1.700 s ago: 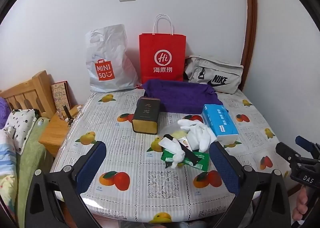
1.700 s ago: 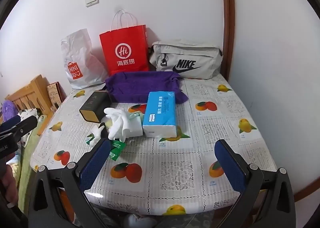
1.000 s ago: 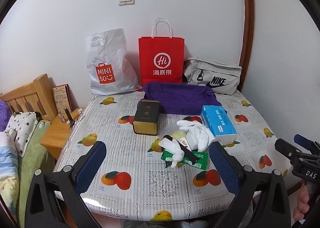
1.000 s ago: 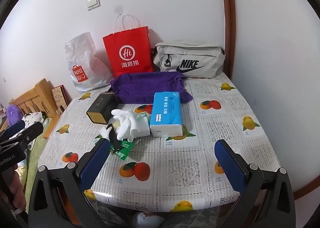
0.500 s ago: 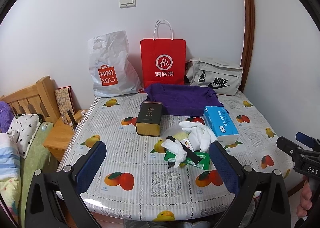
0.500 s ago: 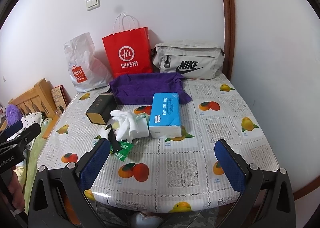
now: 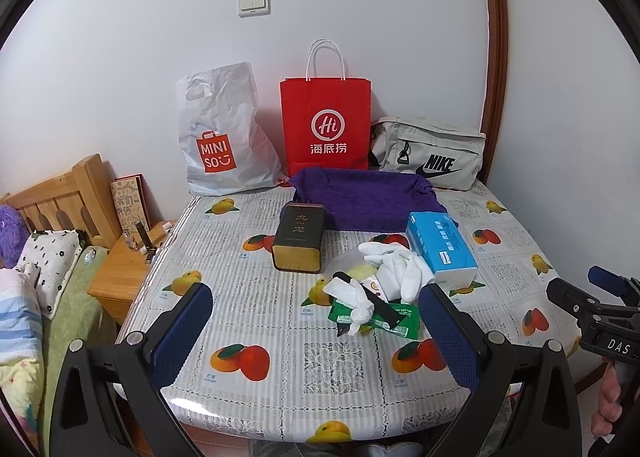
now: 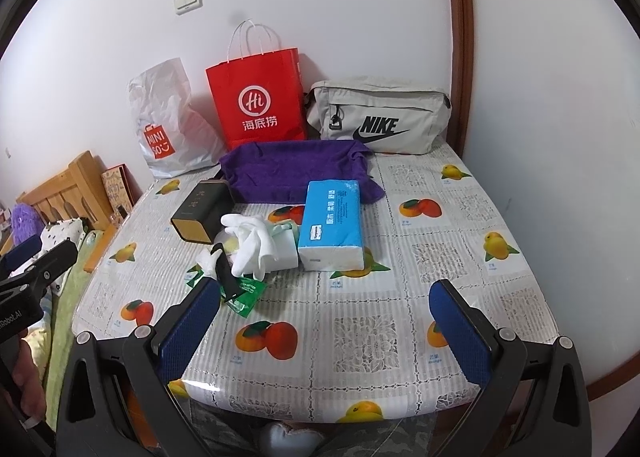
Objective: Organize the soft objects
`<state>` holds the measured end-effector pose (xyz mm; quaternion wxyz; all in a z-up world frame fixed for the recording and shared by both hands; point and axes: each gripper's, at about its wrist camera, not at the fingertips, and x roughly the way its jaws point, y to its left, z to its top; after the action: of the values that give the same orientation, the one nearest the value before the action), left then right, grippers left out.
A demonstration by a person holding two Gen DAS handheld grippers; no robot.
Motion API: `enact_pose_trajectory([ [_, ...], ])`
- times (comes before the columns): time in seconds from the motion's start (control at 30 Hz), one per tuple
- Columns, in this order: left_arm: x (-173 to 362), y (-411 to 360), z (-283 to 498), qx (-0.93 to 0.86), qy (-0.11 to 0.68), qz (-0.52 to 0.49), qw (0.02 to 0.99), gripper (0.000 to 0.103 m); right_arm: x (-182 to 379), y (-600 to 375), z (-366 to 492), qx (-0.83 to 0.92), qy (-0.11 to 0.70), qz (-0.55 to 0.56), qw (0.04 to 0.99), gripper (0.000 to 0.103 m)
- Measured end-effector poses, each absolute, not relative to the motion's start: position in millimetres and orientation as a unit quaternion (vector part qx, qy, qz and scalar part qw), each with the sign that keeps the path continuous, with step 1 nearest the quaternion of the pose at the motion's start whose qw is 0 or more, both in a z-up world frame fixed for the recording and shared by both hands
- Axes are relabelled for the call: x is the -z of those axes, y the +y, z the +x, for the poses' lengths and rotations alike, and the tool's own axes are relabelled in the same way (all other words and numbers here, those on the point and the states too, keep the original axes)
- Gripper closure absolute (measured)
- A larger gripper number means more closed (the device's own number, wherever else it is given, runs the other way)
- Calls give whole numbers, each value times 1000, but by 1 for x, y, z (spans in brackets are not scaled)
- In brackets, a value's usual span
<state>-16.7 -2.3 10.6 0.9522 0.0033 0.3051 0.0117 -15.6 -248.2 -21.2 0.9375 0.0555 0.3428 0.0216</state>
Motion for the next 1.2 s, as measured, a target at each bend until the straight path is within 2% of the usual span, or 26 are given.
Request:
enact_pose_trajectory([
  [1.2,-13,-7,-20,5,305,-6,952,0,17,-253,-19,-34,337,68,939,1],
])
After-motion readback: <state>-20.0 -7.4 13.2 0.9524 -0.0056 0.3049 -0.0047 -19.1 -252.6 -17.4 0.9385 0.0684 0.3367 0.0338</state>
